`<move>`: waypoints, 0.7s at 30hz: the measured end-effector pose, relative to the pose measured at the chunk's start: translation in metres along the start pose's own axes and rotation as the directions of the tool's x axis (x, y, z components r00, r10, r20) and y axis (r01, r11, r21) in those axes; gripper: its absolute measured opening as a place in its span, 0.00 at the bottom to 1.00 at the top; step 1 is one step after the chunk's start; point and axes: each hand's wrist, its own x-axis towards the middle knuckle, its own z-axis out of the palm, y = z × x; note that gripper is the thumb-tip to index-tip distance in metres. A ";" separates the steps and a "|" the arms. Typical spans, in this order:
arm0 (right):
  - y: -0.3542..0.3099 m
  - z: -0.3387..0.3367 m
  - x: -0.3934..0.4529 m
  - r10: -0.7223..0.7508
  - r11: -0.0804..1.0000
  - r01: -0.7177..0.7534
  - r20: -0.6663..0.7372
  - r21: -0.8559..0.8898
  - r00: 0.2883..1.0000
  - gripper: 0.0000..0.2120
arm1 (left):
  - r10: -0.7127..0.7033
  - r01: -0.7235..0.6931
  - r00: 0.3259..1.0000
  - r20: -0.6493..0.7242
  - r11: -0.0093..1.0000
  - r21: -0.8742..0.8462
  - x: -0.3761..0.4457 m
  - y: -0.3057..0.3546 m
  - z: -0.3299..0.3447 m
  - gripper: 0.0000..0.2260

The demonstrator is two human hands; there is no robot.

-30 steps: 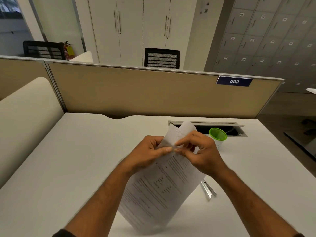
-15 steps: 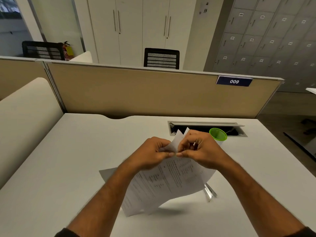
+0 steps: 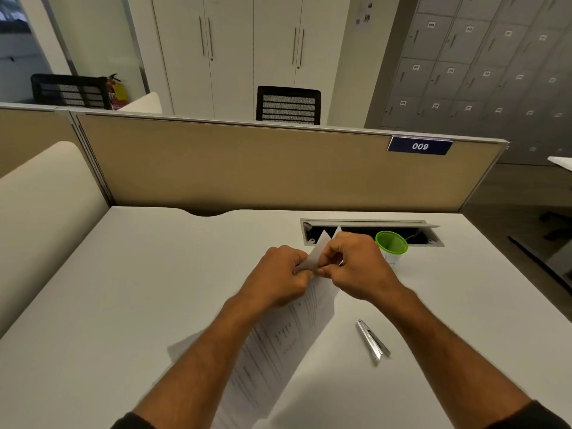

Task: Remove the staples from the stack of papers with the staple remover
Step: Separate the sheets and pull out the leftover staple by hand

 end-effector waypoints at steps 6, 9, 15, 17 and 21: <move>0.016 -0.001 0.000 -0.094 0.970 0.076 0.069 0.232 0.993 0.08 | -0.071 0.069 0.997 -0.004 0.978 -0.197 0.006 -0.015 -0.008 0.08; 0.023 -0.006 0.001 -0.002 0.914 -0.014 0.041 0.406 0.999 0.09 | -0.085 0.082 0.996 0.001 0.961 -0.264 0.010 -0.023 -0.010 0.07; 0.079 -0.023 0.023 0.490 0.651 -0.267 -0.125 0.710 0.862 0.06 | -0.096 0.066 0.993 -0.070 0.934 -0.350 0.015 -0.031 -0.007 0.06; 0.107 -0.030 0.034 0.594 0.639 -0.350 -0.150 0.686 0.790 0.05 | -0.089 0.042 0.990 -0.107 0.924 -0.380 0.017 -0.035 -0.006 0.06; 0.164 -0.038 0.051 0.630 0.768 -0.534 -0.266 0.354 0.729 0.04 | -0.064 -0.020 0.983 -0.172 0.895 -0.445 0.023 -0.040 -0.004 0.05</move>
